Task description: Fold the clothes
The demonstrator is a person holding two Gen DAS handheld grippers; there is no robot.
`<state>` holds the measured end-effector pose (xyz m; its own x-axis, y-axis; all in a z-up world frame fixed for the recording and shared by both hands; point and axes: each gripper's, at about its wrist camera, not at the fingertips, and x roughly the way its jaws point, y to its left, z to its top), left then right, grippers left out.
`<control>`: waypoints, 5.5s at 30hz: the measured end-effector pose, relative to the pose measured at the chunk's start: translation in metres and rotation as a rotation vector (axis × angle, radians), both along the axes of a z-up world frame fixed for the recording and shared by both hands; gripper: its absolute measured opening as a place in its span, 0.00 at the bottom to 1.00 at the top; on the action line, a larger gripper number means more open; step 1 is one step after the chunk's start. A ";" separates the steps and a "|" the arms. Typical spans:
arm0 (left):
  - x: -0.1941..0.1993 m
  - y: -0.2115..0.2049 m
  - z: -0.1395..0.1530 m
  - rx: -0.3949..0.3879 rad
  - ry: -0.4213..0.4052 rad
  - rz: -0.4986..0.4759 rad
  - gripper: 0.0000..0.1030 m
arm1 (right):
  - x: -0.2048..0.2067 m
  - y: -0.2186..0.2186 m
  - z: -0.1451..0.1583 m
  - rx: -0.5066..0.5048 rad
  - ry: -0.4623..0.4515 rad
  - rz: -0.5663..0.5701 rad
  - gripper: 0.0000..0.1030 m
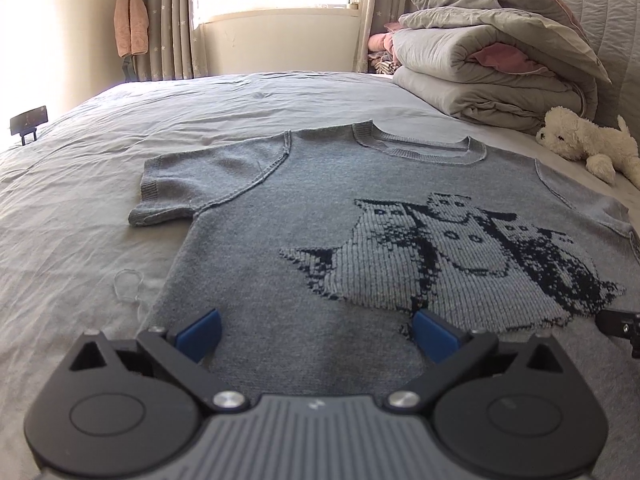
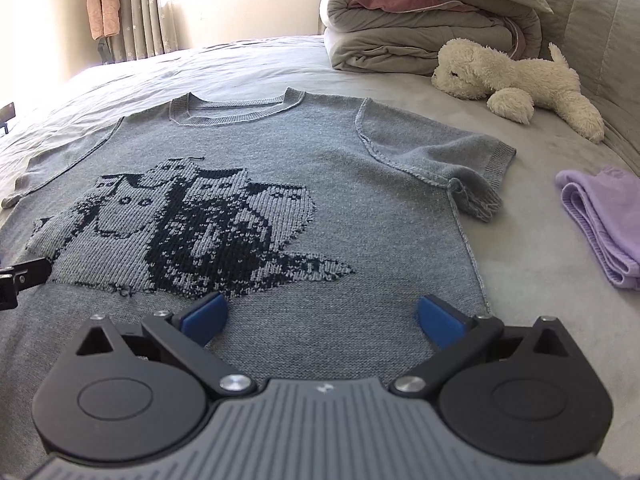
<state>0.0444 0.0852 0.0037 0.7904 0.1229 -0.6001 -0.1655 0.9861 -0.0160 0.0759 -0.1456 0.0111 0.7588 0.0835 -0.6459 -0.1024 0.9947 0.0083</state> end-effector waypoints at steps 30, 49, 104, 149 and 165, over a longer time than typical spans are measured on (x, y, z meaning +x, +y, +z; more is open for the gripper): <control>-0.005 -0.001 -0.003 -0.007 -0.009 0.008 1.00 | -0.006 -0.002 -0.005 0.023 -0.055 -0.003 1.00; -0.005 -0.001 -0.003 -0.007 -0.009 0.008 1.00 | -0.006 -0.002 -0.005 0.023 -0.054 -0.003 1.00; -0.005 -0.001 -0.004 -0.007 -0.009 0.008 1.00 | -0.007 -0.001 -0.005 0.017 -0.054 -0.004 1.00; 0.023 0.012 0.058 0.120 -0.077 0.130 1.00 | 0.020 0.032 0.046 -0.238 -0.122 -0.002 1.00; 0.041 0.045 0.051 0.079 -0.026 0.217 1.00 | 0.075 0.014 0.048 -0.275 -0.091 -0.058 1.00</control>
